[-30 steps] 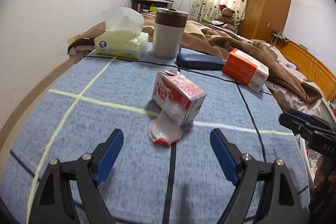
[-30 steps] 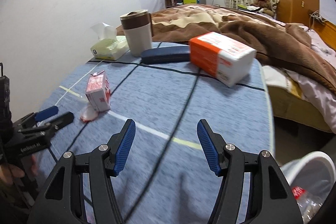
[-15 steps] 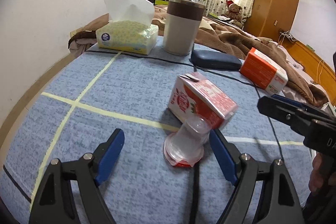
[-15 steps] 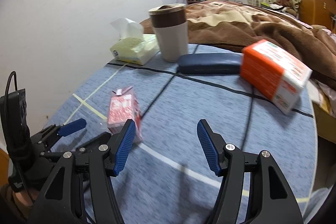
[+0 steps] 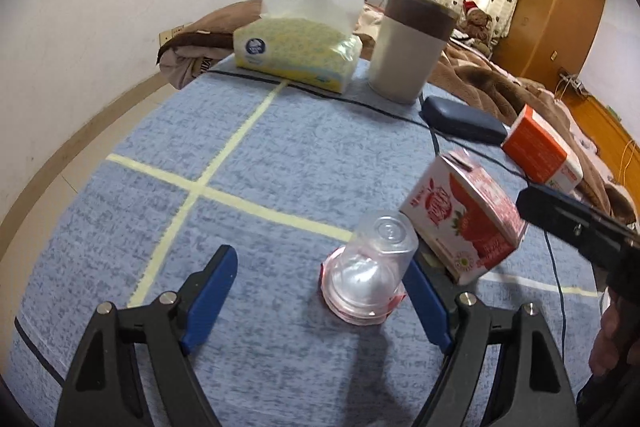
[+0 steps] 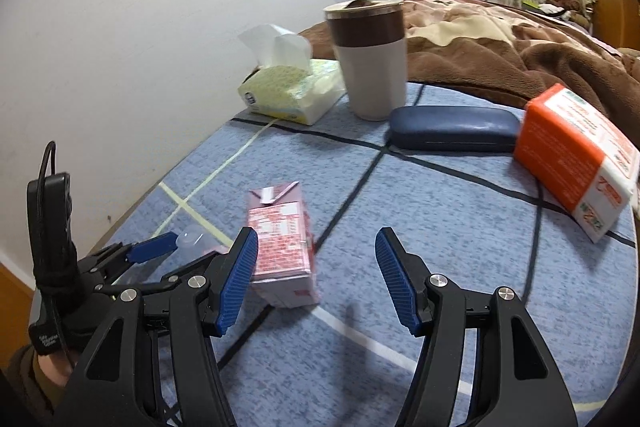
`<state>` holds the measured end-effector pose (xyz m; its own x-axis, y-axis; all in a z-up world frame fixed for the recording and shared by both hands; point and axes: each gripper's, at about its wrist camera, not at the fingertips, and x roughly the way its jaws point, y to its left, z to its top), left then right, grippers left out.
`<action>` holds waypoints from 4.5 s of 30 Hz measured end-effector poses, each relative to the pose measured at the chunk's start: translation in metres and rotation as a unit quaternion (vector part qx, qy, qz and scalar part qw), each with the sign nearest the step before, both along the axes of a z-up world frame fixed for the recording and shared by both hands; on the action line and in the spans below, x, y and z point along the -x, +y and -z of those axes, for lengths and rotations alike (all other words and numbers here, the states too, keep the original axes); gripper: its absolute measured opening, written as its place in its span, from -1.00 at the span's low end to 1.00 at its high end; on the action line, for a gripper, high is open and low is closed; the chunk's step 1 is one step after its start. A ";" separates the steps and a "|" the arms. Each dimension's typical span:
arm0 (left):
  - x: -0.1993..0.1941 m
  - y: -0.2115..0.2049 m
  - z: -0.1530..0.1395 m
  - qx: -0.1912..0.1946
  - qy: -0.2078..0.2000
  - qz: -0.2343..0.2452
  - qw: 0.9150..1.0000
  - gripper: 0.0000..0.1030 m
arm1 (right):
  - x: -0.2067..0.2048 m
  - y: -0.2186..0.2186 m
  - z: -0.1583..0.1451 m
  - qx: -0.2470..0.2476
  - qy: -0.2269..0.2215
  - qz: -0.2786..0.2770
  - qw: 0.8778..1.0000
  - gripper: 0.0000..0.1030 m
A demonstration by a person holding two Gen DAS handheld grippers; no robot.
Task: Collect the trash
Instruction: 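Grasp the clear plastic cup with the left tool while the right tool grasps the pink juice carton, then carry the plastic cup and juice carton over the wastebasket with both tools, then open both tools to drop the cup and carton into the wastebasket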
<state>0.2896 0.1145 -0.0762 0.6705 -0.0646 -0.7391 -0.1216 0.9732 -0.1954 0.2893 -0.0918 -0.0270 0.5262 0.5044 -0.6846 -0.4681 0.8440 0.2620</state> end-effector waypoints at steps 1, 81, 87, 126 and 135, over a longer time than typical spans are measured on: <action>0.000 0.001 0.000 -0.002 -0.001 -0.001 1.000 0.64 | -0.001 0.002 0.000 -0.002 0.001 -0.004 1.000 0.21; 0.127 -0.227 -0.095 -0.002 -0.112 0.250 0.962 -0.40 | 0.163 -0.223 -0.042 0.040 -0.066 0.218 0.973 -0.26; 0.140 -0.286 -0.094 -0.002 -0.108 0.304 0.947 -0.40 | 0.184 -0.266 -0.038 0.055 -0.058 0.270 0.959 -0.26; 0.128 -0.433 -0.048 -0.029 -0.042 0.390 0.920 0.30 | 0.196 -0.372 0.016 0.083 0.027 0.371 0.924 0.20; 0.137 -0.409 -0.054 -0.031 -0.052 0.356 0.933 0.47 | 0.213 -0.363 0.003 0.078 0.002 0.391 0.917 0.20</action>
